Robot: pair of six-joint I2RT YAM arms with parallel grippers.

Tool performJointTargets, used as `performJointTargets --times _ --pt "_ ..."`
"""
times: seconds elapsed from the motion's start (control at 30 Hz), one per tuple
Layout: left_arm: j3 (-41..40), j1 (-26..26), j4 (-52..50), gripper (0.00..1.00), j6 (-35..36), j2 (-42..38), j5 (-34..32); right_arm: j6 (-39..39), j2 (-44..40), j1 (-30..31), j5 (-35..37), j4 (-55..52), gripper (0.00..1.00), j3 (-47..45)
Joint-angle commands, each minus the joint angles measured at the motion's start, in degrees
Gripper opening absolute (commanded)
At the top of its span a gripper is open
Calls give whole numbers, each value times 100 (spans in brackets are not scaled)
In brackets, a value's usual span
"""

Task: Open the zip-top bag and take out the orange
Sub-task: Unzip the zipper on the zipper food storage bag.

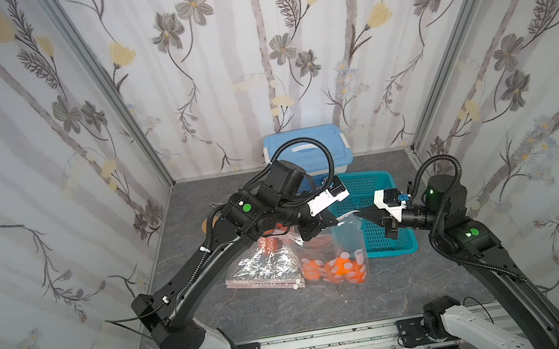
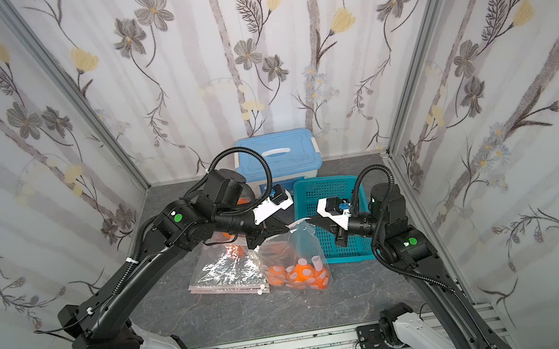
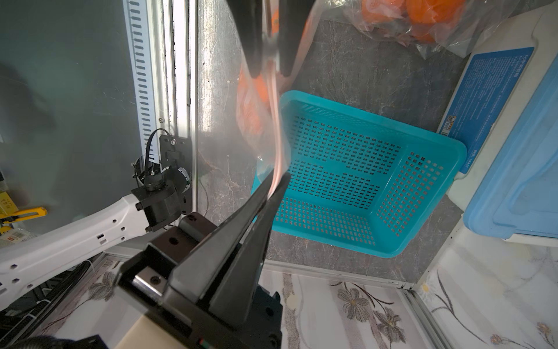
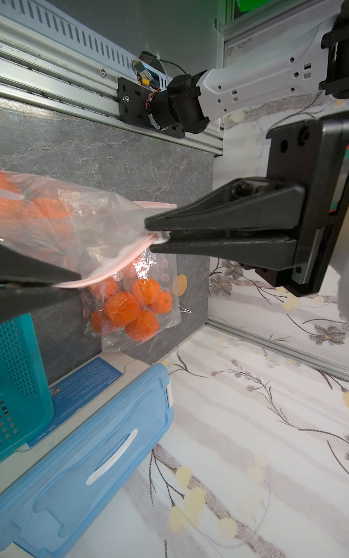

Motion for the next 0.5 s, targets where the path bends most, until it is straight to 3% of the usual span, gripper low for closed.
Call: performJointTargets --times 0.0,0.47 --pt "-59 5 166 0 16 -85 -149 -85 -12 6 -109 204 0 26" --pt "-1177 -1 -1002 0 -194 -1485 -2042 -6 37 -64 -17 317 0 106"
